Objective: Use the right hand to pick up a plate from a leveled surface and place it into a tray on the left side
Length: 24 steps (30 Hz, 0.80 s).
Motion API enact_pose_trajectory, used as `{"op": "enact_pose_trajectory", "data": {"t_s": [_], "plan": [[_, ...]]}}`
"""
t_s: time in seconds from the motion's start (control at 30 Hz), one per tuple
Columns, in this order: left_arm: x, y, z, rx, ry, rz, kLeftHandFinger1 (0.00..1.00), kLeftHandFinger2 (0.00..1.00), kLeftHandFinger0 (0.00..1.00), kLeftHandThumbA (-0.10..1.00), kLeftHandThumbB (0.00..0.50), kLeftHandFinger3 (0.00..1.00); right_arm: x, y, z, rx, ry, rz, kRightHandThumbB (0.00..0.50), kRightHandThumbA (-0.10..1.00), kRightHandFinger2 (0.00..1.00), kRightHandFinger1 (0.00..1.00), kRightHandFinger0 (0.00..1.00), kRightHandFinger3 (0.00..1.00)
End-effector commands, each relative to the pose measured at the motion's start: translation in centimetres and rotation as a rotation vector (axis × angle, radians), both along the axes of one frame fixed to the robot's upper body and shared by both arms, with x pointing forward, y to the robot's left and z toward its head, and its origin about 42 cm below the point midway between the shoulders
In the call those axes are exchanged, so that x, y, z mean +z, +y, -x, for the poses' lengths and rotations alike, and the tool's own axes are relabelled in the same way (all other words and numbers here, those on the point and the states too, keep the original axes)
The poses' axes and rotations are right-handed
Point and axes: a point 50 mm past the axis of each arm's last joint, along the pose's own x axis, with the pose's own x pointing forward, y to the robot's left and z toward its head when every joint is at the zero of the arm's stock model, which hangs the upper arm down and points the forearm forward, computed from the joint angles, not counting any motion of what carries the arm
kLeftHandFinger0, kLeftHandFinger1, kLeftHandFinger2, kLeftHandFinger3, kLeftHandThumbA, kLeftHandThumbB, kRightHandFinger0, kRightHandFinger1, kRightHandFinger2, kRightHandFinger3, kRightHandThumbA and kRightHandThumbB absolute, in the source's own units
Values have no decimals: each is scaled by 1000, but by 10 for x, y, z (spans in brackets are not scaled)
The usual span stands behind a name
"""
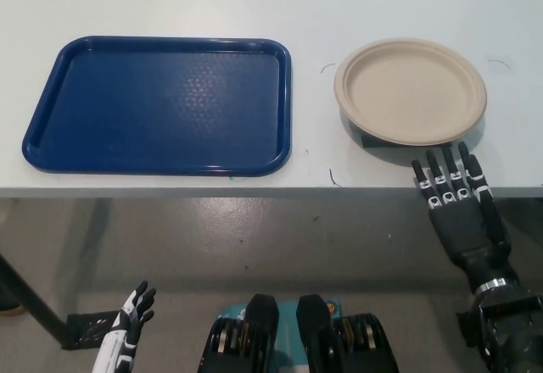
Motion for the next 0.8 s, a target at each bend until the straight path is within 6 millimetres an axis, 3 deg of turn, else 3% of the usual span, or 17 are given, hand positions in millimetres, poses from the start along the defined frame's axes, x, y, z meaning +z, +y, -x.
{"op": "enact_pose_trajectory", "data": {"t_s": [0.0,0.5,0.77], "plan": [[6,2,2,-26,-47,-8,1000,1000,1000,1000,189,1000,17,2,-16,21,-47,-26,416,1000,1000,1000,1000,1000],[4,1,1,-35,-40,-5,1000,1000,1000,1000,191,1000,-13,4,-23,16,39,-29,417,1000,1000,1000,1000,1000],[5,2,1,-41,-39,3,1000,1000,1000,1000,190,1000,1,6,-33,19,12,-31,391,1000,1000,1000,1000,1000]]}}
